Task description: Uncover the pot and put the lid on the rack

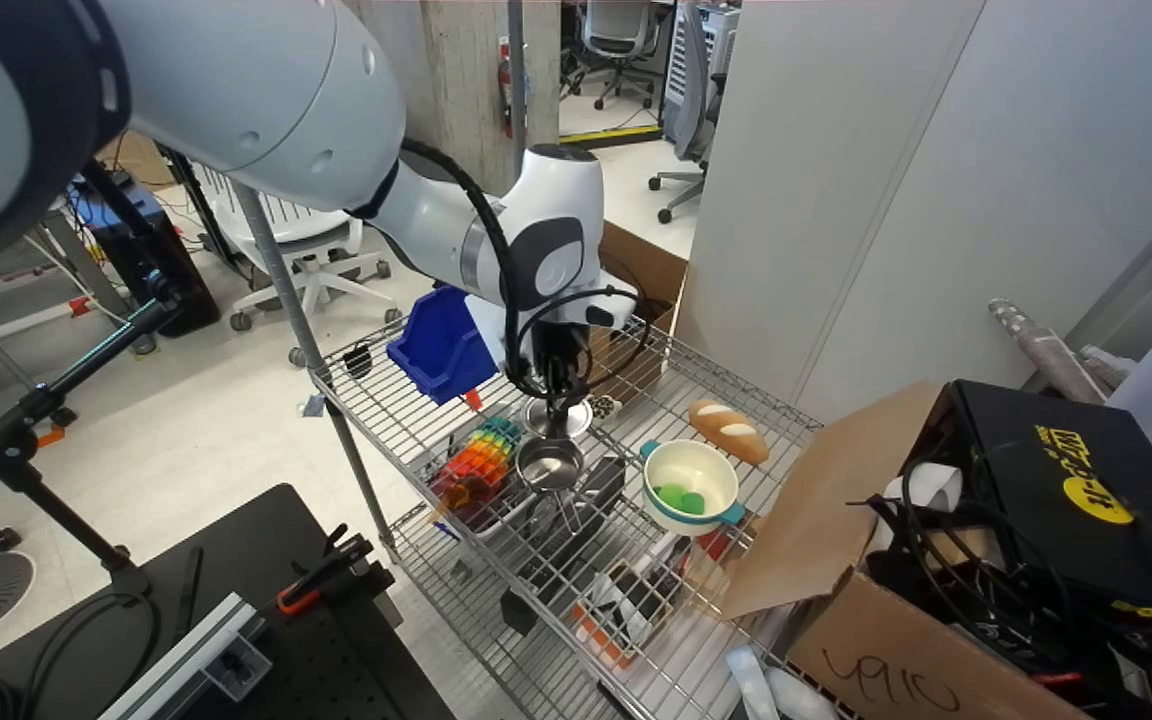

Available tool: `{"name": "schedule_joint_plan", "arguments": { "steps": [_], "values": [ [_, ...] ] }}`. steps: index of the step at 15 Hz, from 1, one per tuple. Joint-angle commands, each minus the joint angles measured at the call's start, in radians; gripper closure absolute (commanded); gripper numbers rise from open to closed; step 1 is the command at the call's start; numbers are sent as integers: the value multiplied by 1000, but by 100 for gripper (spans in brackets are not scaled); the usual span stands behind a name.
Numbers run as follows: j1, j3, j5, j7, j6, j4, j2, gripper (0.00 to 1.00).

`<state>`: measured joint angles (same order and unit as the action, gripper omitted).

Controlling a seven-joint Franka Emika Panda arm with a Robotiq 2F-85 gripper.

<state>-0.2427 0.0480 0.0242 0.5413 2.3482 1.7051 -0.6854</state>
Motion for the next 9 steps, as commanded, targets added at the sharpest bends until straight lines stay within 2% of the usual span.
{"name": "schedule_joint_plan", "arguments": {
  "steps": [1,9],
  "values": [
    [-18,-15,-28,37,-14,-99,-62,95],
    [-80,-10,-13,83,-33,-328,-267,95]
  ]
}}
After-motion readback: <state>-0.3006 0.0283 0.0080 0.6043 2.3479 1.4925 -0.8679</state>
